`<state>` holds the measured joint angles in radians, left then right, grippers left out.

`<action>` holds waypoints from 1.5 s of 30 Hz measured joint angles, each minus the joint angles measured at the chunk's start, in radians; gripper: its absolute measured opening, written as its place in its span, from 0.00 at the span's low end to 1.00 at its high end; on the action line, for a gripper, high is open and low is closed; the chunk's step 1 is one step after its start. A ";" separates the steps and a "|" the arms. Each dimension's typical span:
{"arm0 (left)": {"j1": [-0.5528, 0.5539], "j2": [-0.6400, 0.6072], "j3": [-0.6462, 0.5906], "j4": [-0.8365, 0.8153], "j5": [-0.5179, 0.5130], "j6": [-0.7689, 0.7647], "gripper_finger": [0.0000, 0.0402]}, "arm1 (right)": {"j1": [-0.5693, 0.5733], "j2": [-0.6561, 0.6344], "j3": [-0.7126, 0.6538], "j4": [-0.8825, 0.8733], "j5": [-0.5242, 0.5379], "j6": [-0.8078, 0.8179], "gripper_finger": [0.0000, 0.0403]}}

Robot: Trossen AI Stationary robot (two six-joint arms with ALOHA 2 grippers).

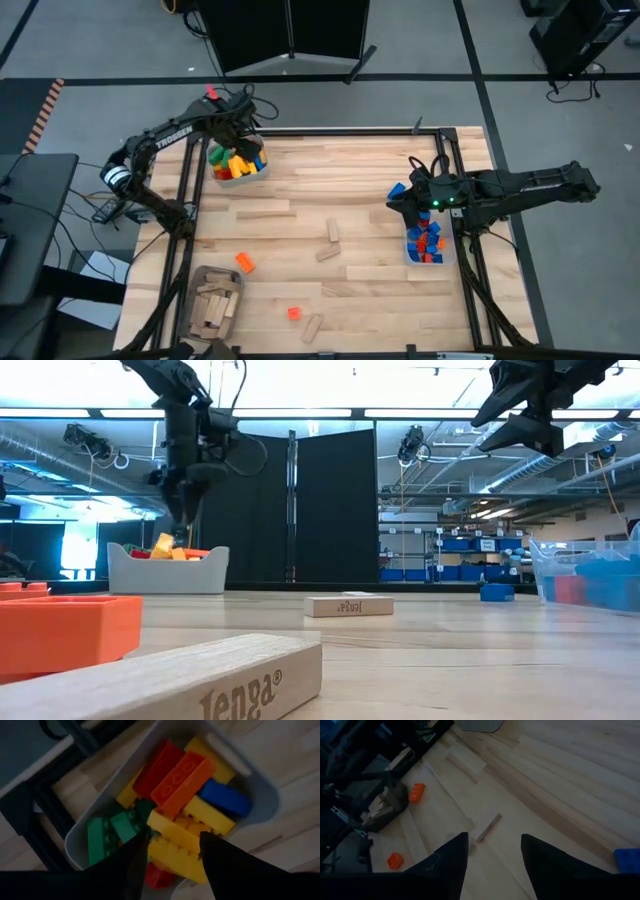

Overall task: Sort blocks by size
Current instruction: Put the brown block into the black bin

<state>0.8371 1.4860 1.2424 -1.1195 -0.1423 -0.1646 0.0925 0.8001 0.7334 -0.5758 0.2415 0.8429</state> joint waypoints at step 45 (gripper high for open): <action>-0.692 -0.199 -0.296 0.411 0.006 -0.186 0.47 | -0.031 0.840 0.685 -0.228 0.052 -0.280 0.66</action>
<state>0.1453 1.2873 0.9463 -0.7080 -0.1364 -0.3509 0.0620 1.6402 1.4180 -0.8034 0.2935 0.5627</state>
